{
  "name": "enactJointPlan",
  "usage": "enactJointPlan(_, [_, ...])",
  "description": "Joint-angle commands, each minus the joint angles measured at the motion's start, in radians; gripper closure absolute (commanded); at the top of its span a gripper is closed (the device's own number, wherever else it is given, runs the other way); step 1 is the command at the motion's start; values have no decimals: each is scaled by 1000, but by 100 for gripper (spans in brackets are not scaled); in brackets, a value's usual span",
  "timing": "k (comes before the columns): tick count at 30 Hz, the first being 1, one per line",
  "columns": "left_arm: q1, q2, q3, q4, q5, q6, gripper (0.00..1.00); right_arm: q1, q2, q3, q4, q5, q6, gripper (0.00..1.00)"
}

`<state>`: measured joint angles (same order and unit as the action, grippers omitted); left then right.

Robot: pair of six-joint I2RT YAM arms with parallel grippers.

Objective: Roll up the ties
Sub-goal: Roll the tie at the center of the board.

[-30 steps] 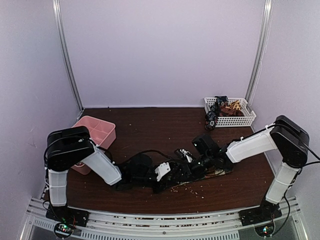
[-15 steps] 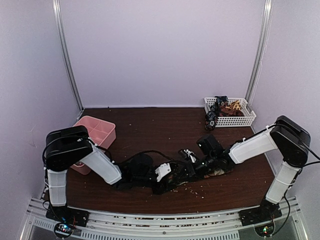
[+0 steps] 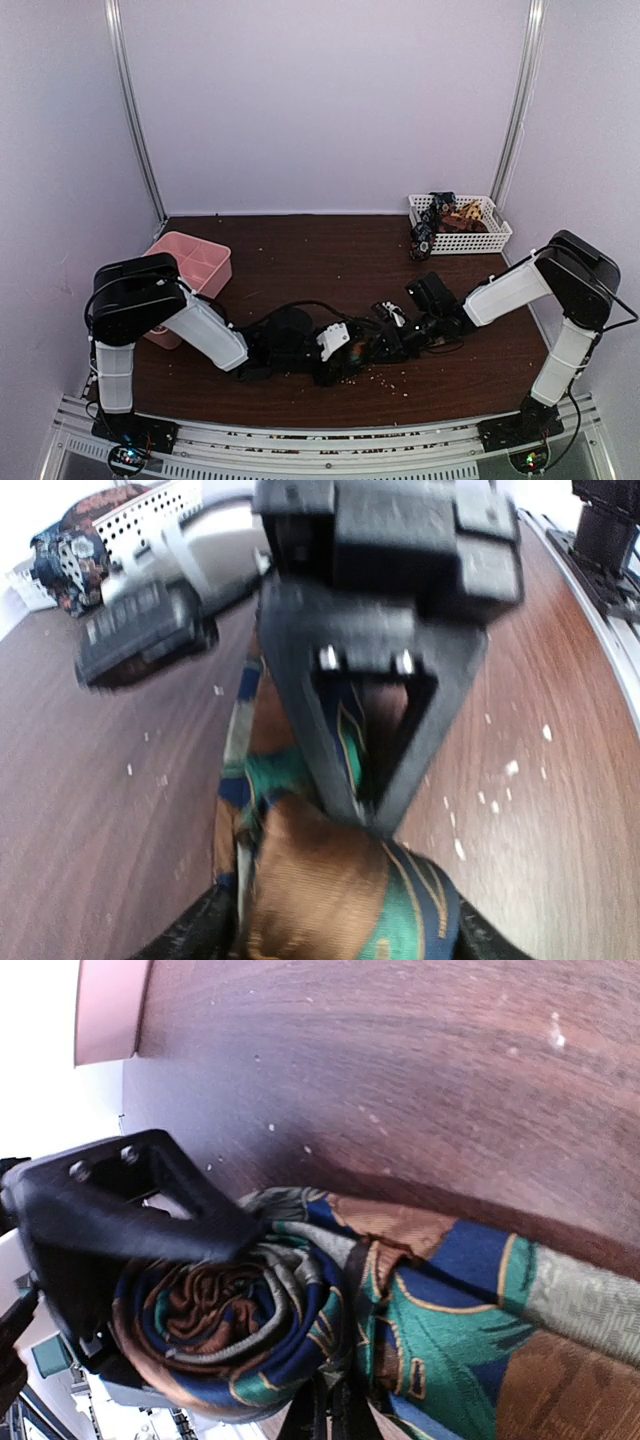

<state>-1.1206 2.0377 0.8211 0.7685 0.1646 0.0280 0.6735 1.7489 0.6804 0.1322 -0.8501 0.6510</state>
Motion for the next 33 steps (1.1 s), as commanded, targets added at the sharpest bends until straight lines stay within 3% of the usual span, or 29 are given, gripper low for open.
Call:
enactJointPlan(1, [-7,53,70,9,-13,40,41,-5,36,-23,-74,73,-15,100])
enactJointPlan(5, [-7,73,58,7,8,27,59,-6,8,-14,-98,69,-27,100])
enactJointPlan(10, [-3,83,8,22,45,-11,71,-11,-51,10,-132,40,-51,97])
enactJointPlan(14, [7,90,-22,51,87,-52,74,-15,-117,23,-110,33,-53,81])
enactJointPlan(17, [15,92,-36,73,104,-71,76,-24,-113,49,-107,45,-60,76])
enactJointPlan(24, [27,71,-76,123,99,-105,77,-41,3,105,-204,140,-107,76])
enactJointPlan(33, [60,-32,-191,259,93,-186,77,-41,24,-33,-141,167,-75,77])
